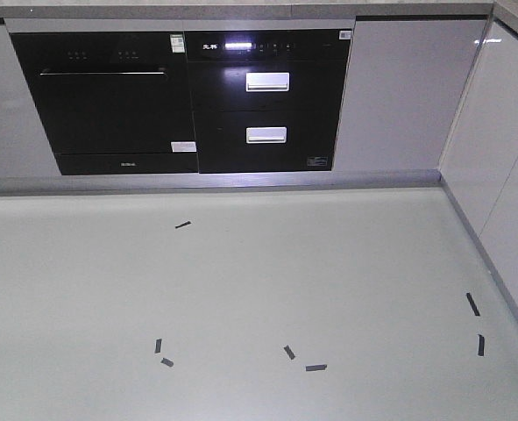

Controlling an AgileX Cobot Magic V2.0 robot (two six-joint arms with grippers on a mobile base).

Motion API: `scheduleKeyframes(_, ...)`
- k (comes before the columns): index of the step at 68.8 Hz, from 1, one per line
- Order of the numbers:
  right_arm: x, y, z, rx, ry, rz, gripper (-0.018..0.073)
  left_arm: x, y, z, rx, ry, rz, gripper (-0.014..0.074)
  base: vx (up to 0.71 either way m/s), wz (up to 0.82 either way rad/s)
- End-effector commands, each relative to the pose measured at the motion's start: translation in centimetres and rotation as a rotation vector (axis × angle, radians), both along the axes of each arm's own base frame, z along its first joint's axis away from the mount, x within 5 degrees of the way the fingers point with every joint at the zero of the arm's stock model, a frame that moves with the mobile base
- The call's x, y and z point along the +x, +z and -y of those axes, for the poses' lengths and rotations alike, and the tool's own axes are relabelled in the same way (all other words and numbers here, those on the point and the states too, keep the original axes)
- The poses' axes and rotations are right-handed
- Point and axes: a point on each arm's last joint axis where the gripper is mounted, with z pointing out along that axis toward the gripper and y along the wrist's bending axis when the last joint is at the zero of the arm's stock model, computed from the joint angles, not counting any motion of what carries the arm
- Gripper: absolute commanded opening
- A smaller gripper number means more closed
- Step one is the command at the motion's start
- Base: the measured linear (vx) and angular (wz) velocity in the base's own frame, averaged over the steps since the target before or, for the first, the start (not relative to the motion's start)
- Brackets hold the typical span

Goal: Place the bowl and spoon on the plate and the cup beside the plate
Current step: 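Drive the base toward the counter holding the spoon and bowl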

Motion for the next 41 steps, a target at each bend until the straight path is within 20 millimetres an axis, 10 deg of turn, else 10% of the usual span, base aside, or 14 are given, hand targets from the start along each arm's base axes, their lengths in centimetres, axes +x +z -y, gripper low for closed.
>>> scheduleKeyframes(1,-0.06,0.44,0.02,0.002,-0.004,0.071,-0.0011,-0.25,1.3,0.04,-0.008,-0.005,0.1,-0.0007,0.0,0.0)
scheduleKeyframes(41,-0.06,0.44,0.02,0.002,-0.004,0.071,-0.0011,-0.25,1.3,0.04,-0.008,-0.005,0.1,-0.0007,0.0,0.0)
